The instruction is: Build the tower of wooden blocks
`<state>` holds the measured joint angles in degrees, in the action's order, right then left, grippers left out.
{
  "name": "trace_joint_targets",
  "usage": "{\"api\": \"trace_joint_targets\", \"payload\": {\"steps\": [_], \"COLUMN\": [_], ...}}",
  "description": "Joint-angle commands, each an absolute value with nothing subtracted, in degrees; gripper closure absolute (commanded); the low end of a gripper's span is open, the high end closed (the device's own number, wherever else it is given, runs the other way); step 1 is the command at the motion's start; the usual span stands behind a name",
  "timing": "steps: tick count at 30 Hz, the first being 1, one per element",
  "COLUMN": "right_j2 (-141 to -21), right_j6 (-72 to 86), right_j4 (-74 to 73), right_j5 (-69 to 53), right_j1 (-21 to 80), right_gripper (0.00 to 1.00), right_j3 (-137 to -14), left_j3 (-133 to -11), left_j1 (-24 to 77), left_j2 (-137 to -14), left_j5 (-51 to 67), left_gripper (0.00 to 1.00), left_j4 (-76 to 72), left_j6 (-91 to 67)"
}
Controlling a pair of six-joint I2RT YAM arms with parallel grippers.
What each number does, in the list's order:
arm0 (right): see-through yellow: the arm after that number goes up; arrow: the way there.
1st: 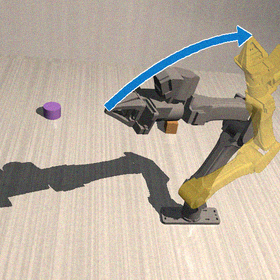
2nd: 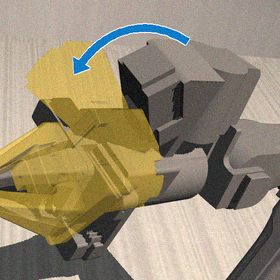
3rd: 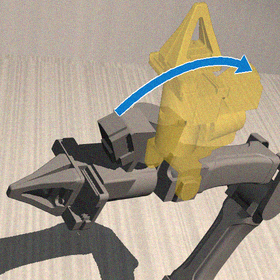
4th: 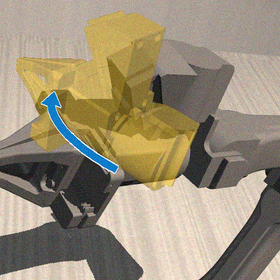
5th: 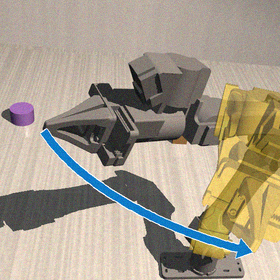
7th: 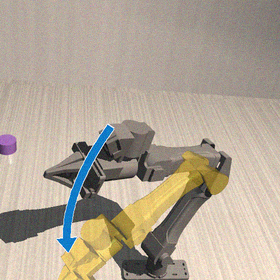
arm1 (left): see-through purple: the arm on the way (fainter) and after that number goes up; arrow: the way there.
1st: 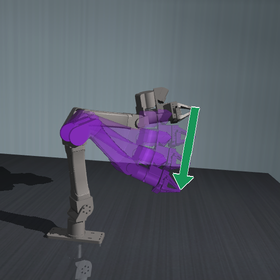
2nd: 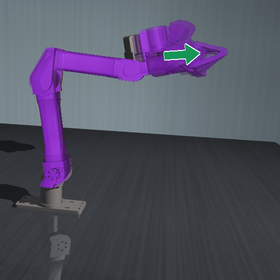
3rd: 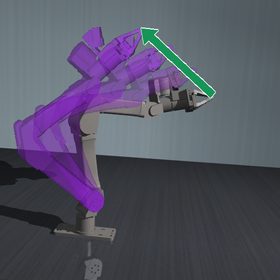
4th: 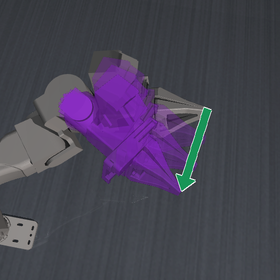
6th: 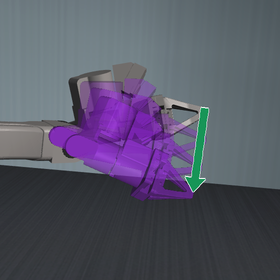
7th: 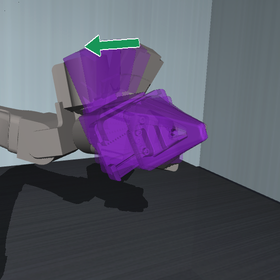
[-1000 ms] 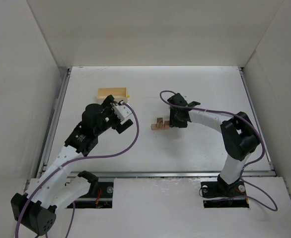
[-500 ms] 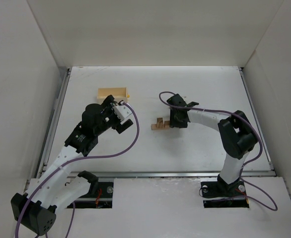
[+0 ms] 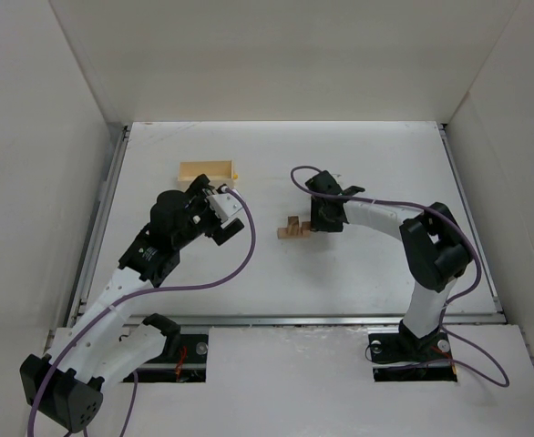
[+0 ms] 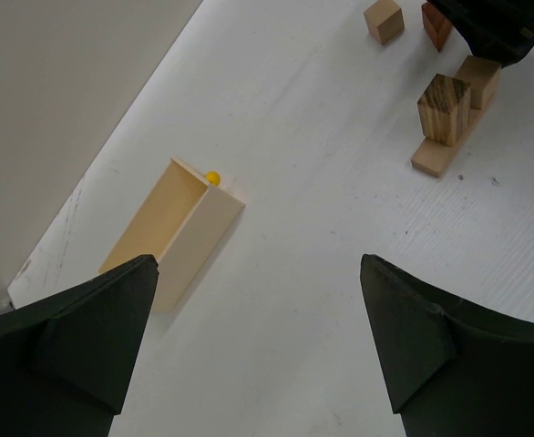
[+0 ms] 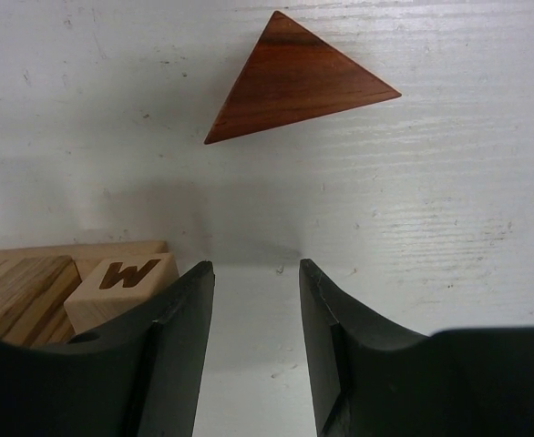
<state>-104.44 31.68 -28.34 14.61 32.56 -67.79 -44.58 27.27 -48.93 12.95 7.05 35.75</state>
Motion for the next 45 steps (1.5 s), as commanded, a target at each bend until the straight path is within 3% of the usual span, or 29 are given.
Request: {"api": "trace_joint_targets", "payload": {"steps": [1,45], "right_j2": [-103.7,-105.3], "right_j6": [30.9,25.2], "right_j4": [-25.5,-25.2], "right_j5": [13.8,11.5], "right_j1": [32.1,32.1], "right_gripper": [0.52,0.52], "right_j3": [-69.9,-73.7], "left_j3": [-44.4,-43.9], "left_j1": [27.4,27.4], "left_j2": [-47.7,-47.7], "left_j5": [12.6,12.0], "left_gripper": [0.08,0.08], "left_j4": [4.7,4.1], "left_j6": [36.0,36.6]}}
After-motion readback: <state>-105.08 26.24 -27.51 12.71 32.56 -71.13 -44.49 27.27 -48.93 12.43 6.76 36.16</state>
